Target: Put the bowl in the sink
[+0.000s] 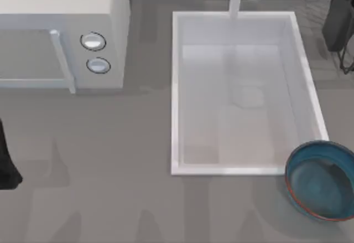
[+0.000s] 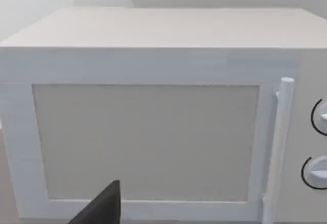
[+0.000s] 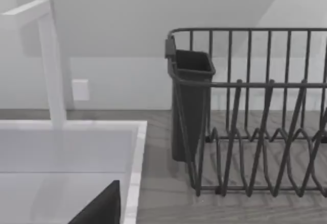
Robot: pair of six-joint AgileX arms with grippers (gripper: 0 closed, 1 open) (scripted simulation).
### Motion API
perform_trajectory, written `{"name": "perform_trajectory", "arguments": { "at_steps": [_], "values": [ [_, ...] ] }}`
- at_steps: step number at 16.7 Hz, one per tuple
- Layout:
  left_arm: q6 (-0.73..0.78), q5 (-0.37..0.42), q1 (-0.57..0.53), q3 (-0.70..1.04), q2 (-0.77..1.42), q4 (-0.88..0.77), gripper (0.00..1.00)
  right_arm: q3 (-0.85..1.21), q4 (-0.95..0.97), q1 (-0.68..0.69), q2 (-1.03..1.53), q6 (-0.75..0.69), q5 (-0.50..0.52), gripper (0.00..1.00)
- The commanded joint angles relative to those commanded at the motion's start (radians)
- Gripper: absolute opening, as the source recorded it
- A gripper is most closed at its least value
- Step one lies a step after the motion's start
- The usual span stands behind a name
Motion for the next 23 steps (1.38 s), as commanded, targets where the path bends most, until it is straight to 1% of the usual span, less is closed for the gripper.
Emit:
{"name": "perform_trajectory", "arguments": {
  "at_steps": [4, 7, 9, 14, 18, 21, 23],
  "values": [
    [0.0, 0.0, 0.0, 0.0, 0.0, 0.0, 1.0, 0.033, -0.033, 0.006, 0.034, 0.005, -0.001, 1.0],
    [0.0, 0.0, 0.0, 0.0, 0.0, 0.0, 1.0, 0.15, -0.151, 0.024, 0.162, 0.021, -0.002, 1.0],
    [0.0, 0.0, 0.0, 0.0, 0.0, 0.0, 1.0, 0.258, -0.27, 0.039, 0.302, 0.036, -0.001, 1.0],
    [0.0, 0.0, 0.0, 0.0, 0.0, 0.0, 1.0, 0.559, -0.62, 0.078, 0.768, 0.079, 0.007, 1.0],
    [0.0, 0.0, 0.0, 0.0, 0.0, 0.0, 1.0, 0.785, -0.875, 0.109, 1.078, 0.111, 0.011, 1.0],
    [0.0, 0.0, 0.0, 0.0, 0.0, 0.0, 1.0, 0.923, -1.02, 0.127, 1.262, 0.131, 0.012, 1.0],
    [0.0, 0.0, 0.0, 0.0, 0.0, 0.0, 1.0, 0.989, -1.084, 0.135, 1.34, 0.14, 0.013, 1.0]
  ]
}}
